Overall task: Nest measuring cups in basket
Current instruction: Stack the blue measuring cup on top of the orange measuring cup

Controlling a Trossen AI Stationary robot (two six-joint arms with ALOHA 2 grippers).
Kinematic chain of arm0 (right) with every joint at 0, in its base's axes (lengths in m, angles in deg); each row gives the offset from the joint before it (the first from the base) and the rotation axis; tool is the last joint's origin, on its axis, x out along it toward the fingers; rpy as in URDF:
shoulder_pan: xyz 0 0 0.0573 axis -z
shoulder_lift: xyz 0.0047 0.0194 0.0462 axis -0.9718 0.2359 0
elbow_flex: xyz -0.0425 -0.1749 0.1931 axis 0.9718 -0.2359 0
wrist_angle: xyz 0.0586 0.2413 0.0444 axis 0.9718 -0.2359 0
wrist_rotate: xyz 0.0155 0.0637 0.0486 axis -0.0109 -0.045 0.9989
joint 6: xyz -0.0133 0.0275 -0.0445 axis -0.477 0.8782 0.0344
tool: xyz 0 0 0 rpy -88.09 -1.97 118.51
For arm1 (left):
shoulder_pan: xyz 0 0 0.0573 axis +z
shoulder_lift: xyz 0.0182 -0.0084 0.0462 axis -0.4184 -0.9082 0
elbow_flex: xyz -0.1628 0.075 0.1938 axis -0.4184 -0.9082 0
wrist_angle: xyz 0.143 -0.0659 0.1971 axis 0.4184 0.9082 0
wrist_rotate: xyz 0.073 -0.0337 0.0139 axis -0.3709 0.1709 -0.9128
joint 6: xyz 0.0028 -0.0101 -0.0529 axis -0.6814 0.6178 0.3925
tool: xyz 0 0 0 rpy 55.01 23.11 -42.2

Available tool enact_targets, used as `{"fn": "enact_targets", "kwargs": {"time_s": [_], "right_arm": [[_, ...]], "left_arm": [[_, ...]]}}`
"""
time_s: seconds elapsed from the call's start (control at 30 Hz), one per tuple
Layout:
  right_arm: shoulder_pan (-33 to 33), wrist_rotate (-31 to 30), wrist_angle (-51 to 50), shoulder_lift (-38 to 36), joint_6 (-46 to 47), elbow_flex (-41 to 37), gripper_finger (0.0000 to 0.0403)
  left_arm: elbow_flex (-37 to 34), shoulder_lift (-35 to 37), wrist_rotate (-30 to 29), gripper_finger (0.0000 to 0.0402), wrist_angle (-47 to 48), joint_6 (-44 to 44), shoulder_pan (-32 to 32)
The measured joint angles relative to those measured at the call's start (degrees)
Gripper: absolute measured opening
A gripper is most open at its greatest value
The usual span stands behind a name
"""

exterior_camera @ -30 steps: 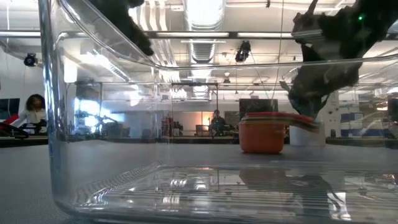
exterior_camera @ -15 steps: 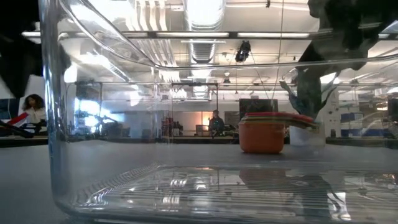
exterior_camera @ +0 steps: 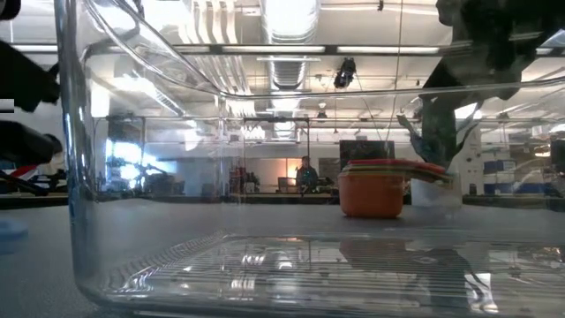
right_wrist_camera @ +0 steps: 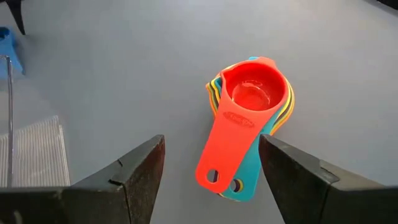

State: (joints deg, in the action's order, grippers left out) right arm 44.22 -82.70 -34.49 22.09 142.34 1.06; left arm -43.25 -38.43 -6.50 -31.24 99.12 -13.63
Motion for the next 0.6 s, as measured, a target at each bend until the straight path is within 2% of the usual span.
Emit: {"fn": "enact_targets", "kwargs": {"time_s": [0.17,0.37,0.6], "right_arm": [[0.0,0.0,0.0,0.0,0.04,0.0,0.0247],[0.02,-0.04,-0.01,0.0,-0.15,0.0,0.0247],[0.13,-0.34,0.03,0.0,-3.06,0.0,0.0247]], "left_arm": [[0.23,-2.09,0.25,0.011,0.09,-0.02,0.15],[0.0,-1.11,-0.86,0.0012,-0.17,-2.68,2.14],[2.48,4.45,-7.37,0.0003,4.11,-14.1,8.79]]}}
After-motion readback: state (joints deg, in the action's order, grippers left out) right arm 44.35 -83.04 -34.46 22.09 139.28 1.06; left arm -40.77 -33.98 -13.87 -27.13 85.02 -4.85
